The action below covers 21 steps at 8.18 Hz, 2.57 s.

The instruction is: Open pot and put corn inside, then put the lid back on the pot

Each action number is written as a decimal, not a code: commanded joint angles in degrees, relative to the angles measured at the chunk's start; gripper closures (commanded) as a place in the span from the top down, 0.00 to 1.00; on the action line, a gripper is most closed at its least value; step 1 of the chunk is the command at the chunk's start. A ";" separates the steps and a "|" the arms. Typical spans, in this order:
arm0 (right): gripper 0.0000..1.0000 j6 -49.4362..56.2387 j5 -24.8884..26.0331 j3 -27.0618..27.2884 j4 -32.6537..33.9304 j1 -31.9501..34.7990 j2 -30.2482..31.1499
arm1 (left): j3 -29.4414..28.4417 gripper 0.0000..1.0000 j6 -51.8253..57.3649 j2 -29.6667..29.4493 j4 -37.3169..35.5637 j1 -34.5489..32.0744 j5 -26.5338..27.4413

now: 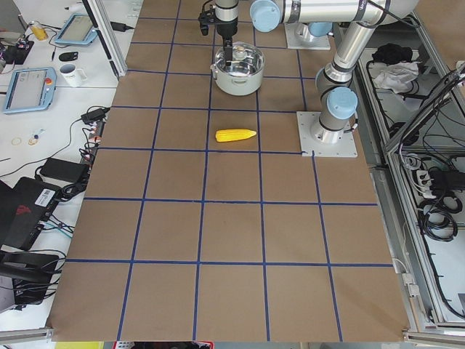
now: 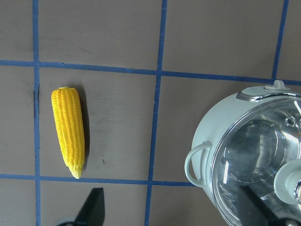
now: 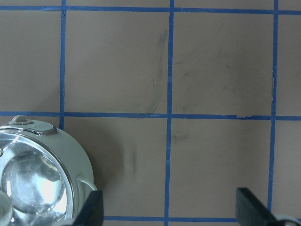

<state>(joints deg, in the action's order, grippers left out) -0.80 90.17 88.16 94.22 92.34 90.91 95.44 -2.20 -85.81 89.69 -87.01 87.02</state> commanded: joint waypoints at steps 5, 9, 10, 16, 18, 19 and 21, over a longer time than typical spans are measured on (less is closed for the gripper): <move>1.00 0.01 0.00 0.08 -0.26 0.12 0.15 | 0.35 1.00 0.70 -0.41 0.13 0.78 1.40; 1.00 -1.12 -1.04 0.17 -1.49 0.64 -0.20 | 1.41 1.00 15.00 -4.96 -0.22 14.10 6.23; 1.00 -3.92 -1.05 0.43 -1.75 1.78 -1.25 | 3.94 1.00 15.90 -7.50 -0.65 18.06 6.06; 1.00 -30.54 -0.35 0.43 8.43 26.20 -12.40 | 16.87 1.00 15.47 -16.03 -21.97 19.77 5.79; 1.00 -35.22 -0.78 2.71 9.92 27.72 -15.31 | 19.50 1.00 15.29 -20.44 -30.42 19.68 5.71; 1.00 -35.58 -0.87 3.76 10.54 27.72 -15.32 | 20.65 1.00 14.68 -20.45 -30.54 19.60 5.62; 0.99 -35.59 -0.96 5.44 10.90 27.81 -16.28 | 21.01 1.00 13.97 -20.53 -30.11 19.51 5.44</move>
<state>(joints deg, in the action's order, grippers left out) -36.00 89.32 91.94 104.45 119.97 75.65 115.78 12.29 -105.88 59.71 -67.47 92.69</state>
